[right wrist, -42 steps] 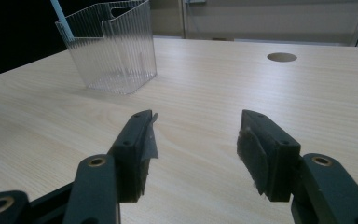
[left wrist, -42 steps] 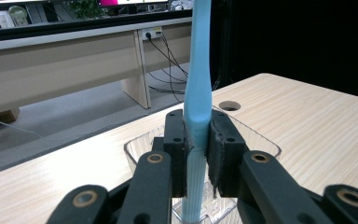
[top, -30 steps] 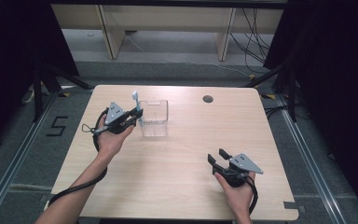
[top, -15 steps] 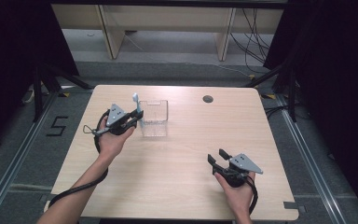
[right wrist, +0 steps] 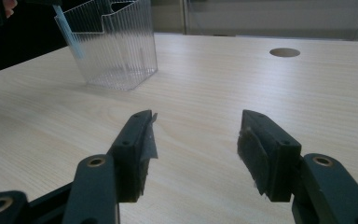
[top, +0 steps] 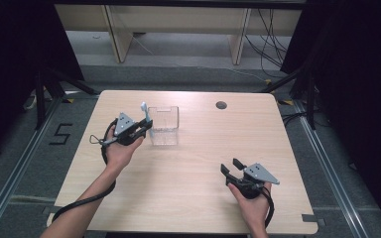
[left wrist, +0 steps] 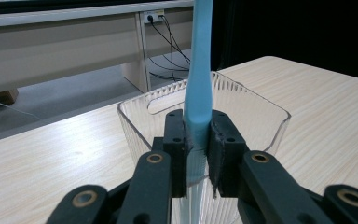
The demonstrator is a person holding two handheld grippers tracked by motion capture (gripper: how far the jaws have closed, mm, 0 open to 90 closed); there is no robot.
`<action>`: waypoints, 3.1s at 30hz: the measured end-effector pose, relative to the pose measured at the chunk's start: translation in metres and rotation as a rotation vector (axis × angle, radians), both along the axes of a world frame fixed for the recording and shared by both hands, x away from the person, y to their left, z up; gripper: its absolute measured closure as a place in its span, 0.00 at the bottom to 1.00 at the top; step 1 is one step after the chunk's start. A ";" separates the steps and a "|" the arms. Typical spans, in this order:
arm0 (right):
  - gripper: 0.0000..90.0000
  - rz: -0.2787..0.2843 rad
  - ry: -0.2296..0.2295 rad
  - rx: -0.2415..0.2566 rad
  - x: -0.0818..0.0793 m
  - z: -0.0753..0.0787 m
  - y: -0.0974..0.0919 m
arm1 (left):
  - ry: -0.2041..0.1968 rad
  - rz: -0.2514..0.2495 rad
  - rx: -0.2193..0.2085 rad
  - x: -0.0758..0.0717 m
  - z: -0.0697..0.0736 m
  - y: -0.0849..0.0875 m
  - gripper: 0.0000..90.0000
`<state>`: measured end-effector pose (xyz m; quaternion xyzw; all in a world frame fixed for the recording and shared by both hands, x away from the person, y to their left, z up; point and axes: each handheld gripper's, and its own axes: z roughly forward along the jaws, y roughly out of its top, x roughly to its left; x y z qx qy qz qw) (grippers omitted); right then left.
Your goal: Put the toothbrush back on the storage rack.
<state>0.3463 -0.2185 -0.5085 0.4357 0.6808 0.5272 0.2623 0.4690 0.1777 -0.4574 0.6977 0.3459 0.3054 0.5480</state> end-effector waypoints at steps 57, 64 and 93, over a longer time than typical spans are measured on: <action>0.50 0.001 -0.002 0.006 0.001 -0.002 0.001 | 0.005 0.046 -0.002 -0.011 -0.004 0.009 0.43; 0.50 0.004 0.013 -0.004 0.000 -0.002 0.001 | 0.023 0.041 0.010 -0.020 -0.003 0.013 0.34; 0.50 -0.001 0.010 0.008 -0.001 -0.001 0.002 | 0.061 0.017 0.024 -0.075 -0.015 0.043 0.33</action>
